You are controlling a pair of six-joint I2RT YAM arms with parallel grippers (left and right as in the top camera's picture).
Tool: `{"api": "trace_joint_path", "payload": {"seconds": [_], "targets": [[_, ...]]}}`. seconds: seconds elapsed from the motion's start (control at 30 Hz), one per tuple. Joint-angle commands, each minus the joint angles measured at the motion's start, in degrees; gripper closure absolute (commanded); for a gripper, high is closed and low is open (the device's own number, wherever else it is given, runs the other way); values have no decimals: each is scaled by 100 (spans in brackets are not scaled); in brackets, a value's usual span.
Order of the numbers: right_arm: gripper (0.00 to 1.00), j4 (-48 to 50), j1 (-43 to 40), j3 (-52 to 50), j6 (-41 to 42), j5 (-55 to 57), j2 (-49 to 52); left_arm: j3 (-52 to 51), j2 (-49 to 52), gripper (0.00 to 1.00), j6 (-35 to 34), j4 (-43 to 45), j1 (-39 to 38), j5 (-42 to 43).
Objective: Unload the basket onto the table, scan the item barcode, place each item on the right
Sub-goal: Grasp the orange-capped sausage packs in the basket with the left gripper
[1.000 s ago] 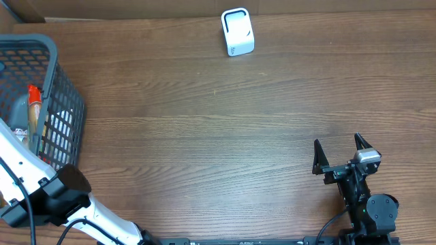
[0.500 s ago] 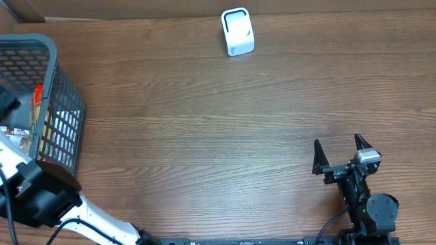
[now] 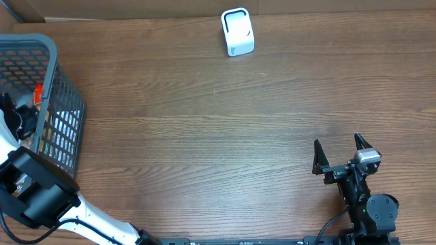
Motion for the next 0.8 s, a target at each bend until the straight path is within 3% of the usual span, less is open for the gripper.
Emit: {"api": "trace_joint_path", "payload": {"seconds": [0.0, 0.3, 0.47, 0.6, 0.77], "targets": [[0, 28, 35, -61, -28, 52, -57, -380, 26, 13, 238, 315, 37, -238], [0, 28, 35, -61, -28, 52, -57, -1147, 26, 10, 240, 1123, 35, -236], [0, 28, 35, -61, -26, 52, -57, -1209, 26, 17, 238, 1207, 35, -236], [0, 28, 35, -61, -26, 52, -57, -1209, 26, 35, 236, 1220, 33, -229], [0, 28, 35, -61, -26, 52, -57, -1207, 26, 86, 238, 1252, 35, -197]]}}
